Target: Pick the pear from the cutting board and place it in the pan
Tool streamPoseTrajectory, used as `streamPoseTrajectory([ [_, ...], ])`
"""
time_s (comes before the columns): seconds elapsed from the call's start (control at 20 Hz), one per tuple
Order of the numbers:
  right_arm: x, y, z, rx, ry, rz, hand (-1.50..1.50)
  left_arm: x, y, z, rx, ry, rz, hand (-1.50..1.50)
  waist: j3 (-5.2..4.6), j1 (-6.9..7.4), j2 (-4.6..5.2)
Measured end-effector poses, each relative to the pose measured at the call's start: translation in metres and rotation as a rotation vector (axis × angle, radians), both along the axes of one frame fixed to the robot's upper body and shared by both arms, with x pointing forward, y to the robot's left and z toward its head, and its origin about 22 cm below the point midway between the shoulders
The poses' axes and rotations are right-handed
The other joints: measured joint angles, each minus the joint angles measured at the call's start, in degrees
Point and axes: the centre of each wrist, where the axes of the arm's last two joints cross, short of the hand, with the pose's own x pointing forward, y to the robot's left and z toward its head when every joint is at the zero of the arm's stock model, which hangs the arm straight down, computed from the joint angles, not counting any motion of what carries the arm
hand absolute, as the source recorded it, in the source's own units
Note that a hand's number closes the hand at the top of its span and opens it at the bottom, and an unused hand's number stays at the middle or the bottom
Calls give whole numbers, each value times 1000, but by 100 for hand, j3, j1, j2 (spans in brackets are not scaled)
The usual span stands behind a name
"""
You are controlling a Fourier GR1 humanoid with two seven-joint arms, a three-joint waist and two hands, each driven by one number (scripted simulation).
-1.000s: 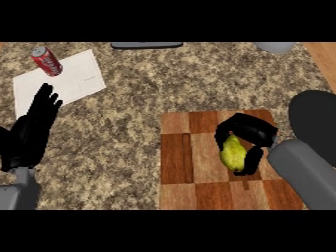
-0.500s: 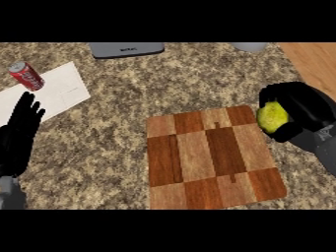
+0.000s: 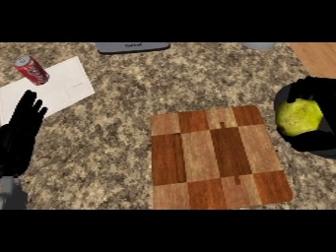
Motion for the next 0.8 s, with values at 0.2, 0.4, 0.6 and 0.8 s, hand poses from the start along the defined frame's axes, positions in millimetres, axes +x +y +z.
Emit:
streamPoseTrajectory([
  [0.2,-30,-18,23,34,-35,-120,150,5,-14,2,-10,-9,-42,0,14,221,88],
  [0.4,-43,-46,32,76,-61,-211,150,18,-19,4,-8,-23,-70,0,21,411,150],
  [0.6,-40,-91,25,120,-85,-274,150,23,-27,3,-10,-31,-98,0,26,535,183],
  [0.8,-36,-137,12,161,-89,-314,150,22,-34,6,-11,-34,-108,0,30,621,199],
])
